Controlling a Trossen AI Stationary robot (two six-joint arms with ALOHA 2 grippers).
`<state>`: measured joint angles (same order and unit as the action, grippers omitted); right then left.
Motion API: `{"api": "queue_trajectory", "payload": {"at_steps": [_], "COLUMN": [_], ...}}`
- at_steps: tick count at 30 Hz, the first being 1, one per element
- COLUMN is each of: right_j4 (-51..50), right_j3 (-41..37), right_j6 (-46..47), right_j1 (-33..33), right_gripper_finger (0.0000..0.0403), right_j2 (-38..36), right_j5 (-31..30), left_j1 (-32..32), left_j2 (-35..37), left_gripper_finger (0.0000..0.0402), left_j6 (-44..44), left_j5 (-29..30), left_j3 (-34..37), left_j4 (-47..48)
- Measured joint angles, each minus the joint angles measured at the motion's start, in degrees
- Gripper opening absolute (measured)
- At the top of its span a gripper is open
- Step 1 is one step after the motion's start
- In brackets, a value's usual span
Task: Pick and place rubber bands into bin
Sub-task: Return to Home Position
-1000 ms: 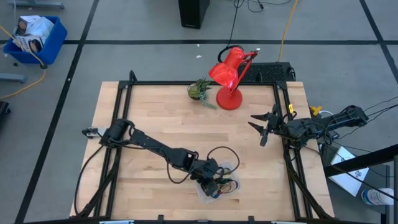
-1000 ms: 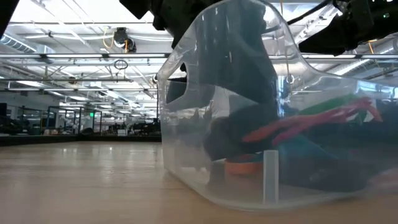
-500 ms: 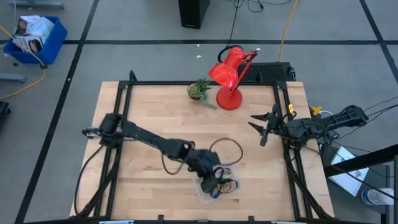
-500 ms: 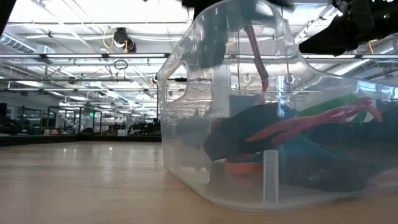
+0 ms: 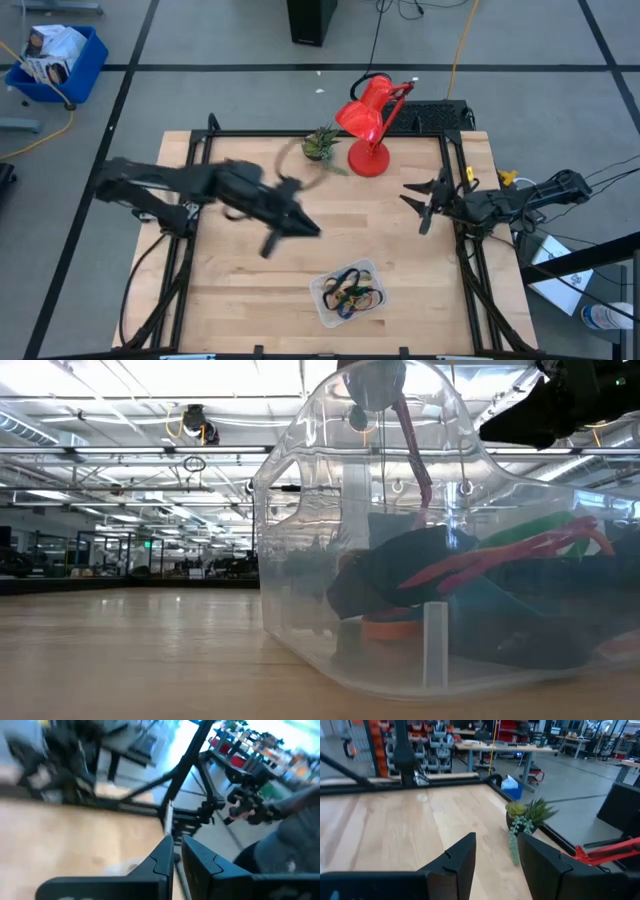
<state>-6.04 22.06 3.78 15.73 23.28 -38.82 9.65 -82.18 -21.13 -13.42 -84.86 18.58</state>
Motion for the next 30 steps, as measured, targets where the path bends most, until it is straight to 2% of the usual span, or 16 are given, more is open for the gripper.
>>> {"api": "queue_trajectory", "payload": {"at_steps": [3,7,12,14,19,22,30], "right_j4": [1.89,2.74,3.52,3.63,0.36,-1.78,-6.70], "right_j3": [0.00,0.00,0.00,0.00,0.00,0.00,0.00], "right_j6": [-0.35,-2.67,-5.62,-6.12,-6.99,-7.25,-2.85], "right_j1": [0.00,-0.04,-1.14,-1.49,-1.51,-1.51,-1.51], "right_gripper_finger": [0.0144,0.0144,0.0144,0.0144,0.0144,0.0144,0.0144], "right_j2": [-1.14,-3.30,-7.15,-9.25,-14.49,-16.93,-21.13], "right_j5": [-0.10,-0.94,-10.96,-12.16,-12.03,-11.07,2.80], "left_j1": [-1.32,-3.23,-6.00,-7.62,-12.34,-14.70,-20.40], "left_j2": [6.26,12.68,18.27,21.05,30.36,37.23,56.01], "left_gripper_finger": [0.0042,0.0042,0.0042,0.0042,0.0042,0.0042,0.0042], "left_j6": [7.70,11.84,14.12,15.92,16.31,17.07,15.88], "left_j5": [2.78,14.10,22.42,24.17,24.75,21.03,18.99], "left_j3": [0.00,0.00,0.80,2.94,13.43,20.39,37.57], "left_j4": [5.99,13.83,22.82,23.43,19.93,15.07,10.62]}}
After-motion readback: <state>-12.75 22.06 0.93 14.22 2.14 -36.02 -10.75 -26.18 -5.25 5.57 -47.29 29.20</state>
